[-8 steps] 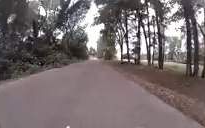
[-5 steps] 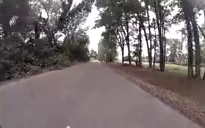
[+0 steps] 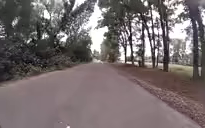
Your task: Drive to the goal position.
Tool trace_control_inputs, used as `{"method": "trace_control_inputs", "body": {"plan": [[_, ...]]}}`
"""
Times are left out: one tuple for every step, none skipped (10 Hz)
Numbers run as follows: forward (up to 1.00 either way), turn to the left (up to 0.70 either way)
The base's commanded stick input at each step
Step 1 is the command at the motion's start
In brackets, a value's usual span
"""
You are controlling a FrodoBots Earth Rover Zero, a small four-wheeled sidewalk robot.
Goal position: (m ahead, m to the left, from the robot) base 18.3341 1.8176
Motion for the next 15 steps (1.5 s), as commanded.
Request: {"method": "trace_control_inputs", "body": {"plan": [[1.0, 0.0], [1.0, -0.01], [1.0, -0.04], [1.0, -0.07], [1.0, -0.1], [1.0, -0.13], [1.0, -0.16], [1.0, -0.16], [1.0, -0.16], [1.0, -0.16], [1.0, -0.16], [1.0, -0.16], [1.0, -0.16], [1.0, -0.16], [1.0, -0.16]]}}
